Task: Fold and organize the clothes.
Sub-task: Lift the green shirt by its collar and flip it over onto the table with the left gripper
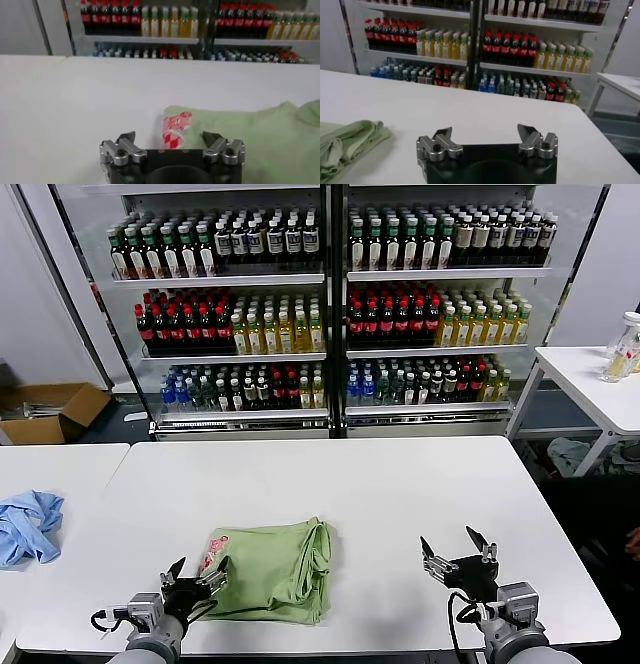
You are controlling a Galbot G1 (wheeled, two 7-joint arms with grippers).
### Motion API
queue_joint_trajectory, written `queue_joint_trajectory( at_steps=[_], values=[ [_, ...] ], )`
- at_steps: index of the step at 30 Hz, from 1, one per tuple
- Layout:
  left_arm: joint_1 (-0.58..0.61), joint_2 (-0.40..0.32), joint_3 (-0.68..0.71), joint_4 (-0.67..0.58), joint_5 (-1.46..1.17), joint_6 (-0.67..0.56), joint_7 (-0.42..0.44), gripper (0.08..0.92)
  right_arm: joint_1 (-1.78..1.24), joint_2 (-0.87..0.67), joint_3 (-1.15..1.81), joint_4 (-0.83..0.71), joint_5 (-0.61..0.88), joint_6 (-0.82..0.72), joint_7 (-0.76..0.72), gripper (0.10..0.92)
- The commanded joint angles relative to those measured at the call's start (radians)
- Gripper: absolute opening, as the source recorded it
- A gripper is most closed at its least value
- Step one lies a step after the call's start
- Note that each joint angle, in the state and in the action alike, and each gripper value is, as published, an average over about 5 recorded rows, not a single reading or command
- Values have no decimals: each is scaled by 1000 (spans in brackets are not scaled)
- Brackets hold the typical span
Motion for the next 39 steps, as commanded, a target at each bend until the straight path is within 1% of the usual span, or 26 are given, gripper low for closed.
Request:
queue_joint_trajectory(
  at_steps=[1, 13, 18, 22, 25, 28, 30, 32, 36, 37, 39],
  values=[
    [-7, 3, -33, 63, -62, 14, 19, 766, 4, -4, 0, 0, 0, 1, 0, 823],
    [-18, -23, -13, 78, -115, 4, 31, 438, 3, -5, 13, 2, 2, 1, -1, 823],
    [-25, -46, 16, 85, -81, -62, 37, 291, 4, -7, 17, 1, 3, 1, -2, 823],
    [-30, -56, 23, 59, -33, -77, 35, 178, 5, -8, 17, 3, 4, 1, -2, 823],
    [-20, -39, -28, -2, -42, -65, 34, 113, 7, -12, 25, 3, 9, 2, -3, 823],
    [6, 10, -163, -113, -147, -5, 29, 96, 10, -16, 31, -1, 14, 3, -4, 823],
    [25, 65, -305, -180, -288, 48, 20, 96, 14, -20, 32, -2, 19, 3, -5, 823],
    [45, 132, -459, -213, -450, 81, 10, 96, 20, -22, 31, -4, 25, 4, -5, 823],
    [100, 284, -748, -177, -749, 87, -23, 96, 39, -26, 28, -12, 36, 5, -6, 823],
    [119, 320, -806, -157, -813, 88, -36, 96, 43, -27, 27, -14, 39, 6, -7, 823],
    [153, 380, -875, -129, -906, 89, -65, 96, 50, -30, 28, -17, 43, 8, -8, 823]
  ],
)
